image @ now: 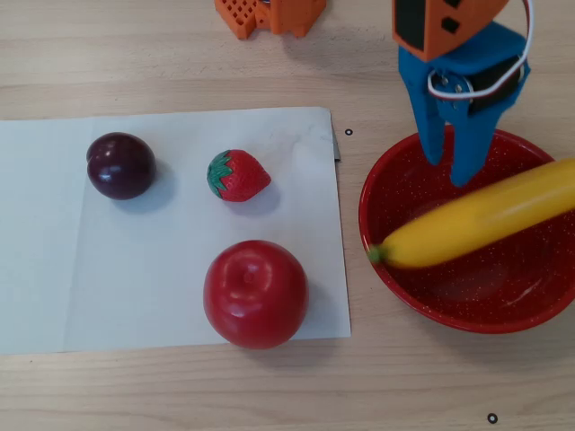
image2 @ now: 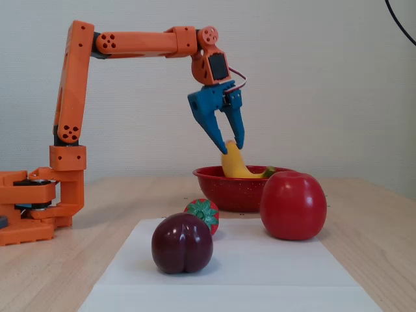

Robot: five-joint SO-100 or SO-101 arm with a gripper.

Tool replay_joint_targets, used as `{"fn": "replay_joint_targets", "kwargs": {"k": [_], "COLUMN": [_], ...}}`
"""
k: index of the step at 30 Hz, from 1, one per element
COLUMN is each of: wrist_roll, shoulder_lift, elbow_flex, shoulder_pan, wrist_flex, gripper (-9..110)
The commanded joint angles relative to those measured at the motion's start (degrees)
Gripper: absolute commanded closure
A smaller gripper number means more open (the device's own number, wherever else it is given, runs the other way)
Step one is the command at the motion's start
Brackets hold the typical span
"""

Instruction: Grasp the banana and put it in the red bowl

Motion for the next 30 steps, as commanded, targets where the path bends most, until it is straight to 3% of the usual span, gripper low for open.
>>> {"fn": "replay_joint_targets", "kwargs": {"k": [1,4,30], "wrist_roll": [-1.3,-1.4,-3.8], "shoulder_lift": [9.0,10.7,38.2], "elbow_flex": [-6.5,-8.0,2.1], "shoulder_pan": [-3.3,-4.6,-22.9], "wrist_flex": [4.2,9.0,23.0], "gripper": [93,101,101]}}
